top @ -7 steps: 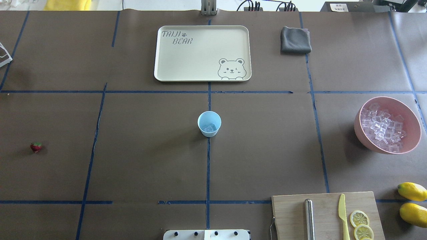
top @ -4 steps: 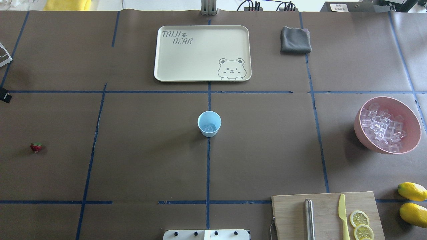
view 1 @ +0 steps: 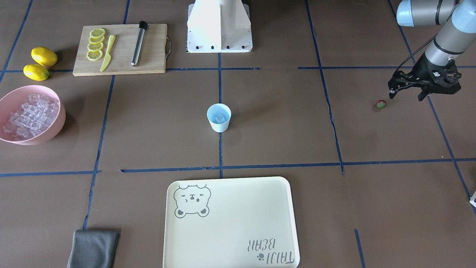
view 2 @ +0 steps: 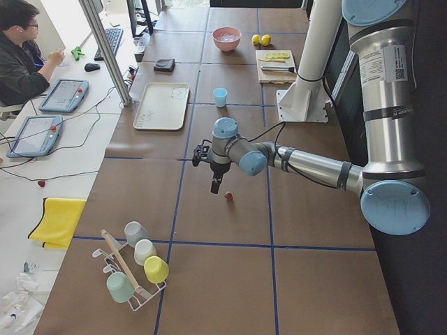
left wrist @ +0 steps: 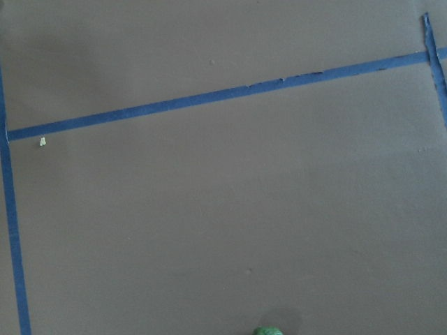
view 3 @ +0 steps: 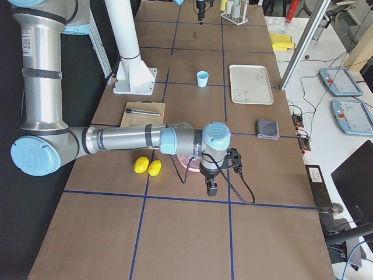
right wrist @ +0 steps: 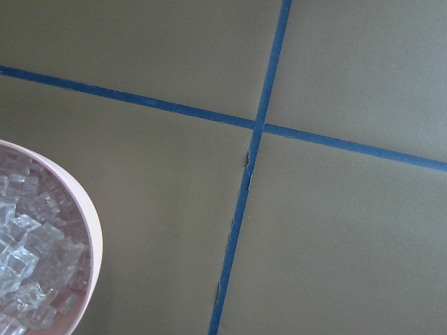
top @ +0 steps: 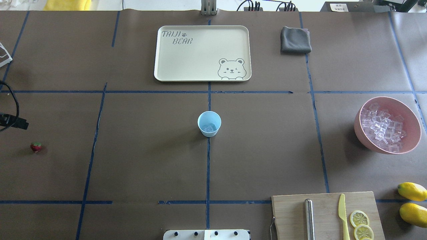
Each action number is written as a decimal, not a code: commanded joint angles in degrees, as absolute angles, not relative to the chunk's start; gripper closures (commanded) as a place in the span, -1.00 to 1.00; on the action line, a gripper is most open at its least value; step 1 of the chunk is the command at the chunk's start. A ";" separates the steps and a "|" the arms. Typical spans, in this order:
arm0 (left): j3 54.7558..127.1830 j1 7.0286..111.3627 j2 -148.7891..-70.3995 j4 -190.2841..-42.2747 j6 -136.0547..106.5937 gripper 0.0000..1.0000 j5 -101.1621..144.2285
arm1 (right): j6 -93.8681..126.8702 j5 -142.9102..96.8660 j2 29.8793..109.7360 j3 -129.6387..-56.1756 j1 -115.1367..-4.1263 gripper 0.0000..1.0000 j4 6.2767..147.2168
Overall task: Put ice and strawberries in cup
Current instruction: 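Lower the left gripper onto the strawberry and grasp it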
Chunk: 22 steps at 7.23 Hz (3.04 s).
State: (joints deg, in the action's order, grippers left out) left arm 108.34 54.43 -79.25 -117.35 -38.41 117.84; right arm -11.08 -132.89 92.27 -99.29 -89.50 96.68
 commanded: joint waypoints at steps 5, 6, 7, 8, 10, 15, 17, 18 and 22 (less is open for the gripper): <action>99.93 44.74 -78.57 -130.87 -47.11 -1.00 113.12 | -10.99 -132.89 92.29 -99.32 -89.56 -1.00 96.68; 99.15 44.65 -78.66 -131.04 -47.11 -1.00 113.20 | -10.99 -132.80 92.37 -99.32 -89.56 -1.00 96.68; 98.62 44.65 -78.92 -131.04 -47.11 -1.00 113.20 | -10.99 -132.80 92.37 -99.40 -89.56 -1.00 96.68; 98.61 44.56 -78.93 -130.96 -47.11 -1.00 113.20 | -10.99 -132.80 92.37 -99.40 -89.56 -1.00 96.68; 98.61 44.56 -79.01 -131.04 -47.29 -0.99 113.29 | -10.99 -132.80 92.29 -99.32 -89.47 -1.00 96.68; 98.79 44.56 -79.01 -131.22 -46.50 1.00 114.96 | -10.90 -132.80 92.29 -99.40 -89.56 -1.00 96.68; 99.31 44.56 -78.93 -131.13 -46.49 1.00 114.96 | -10.72 -132.89 92.29 -99.75 -89.47 -1.00 96.68; 99.93 44.73 -78.84 -131.13 -46.41 1.00 115.57 | -10.64 -132.80 92.29 -99.76 -89.56 -1.00 96.68; 107.48 49.81 -78.84 -129.64 -46.32 1.00 122.23 | -10.02 -132.80 92.29 -99.58 -89.47 -1.00 96.68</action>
State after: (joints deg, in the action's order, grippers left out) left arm 105.98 47.34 -78.66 -129.91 -46.35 119.46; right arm -10.06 -132.83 92.29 -99.59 -89.48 96.68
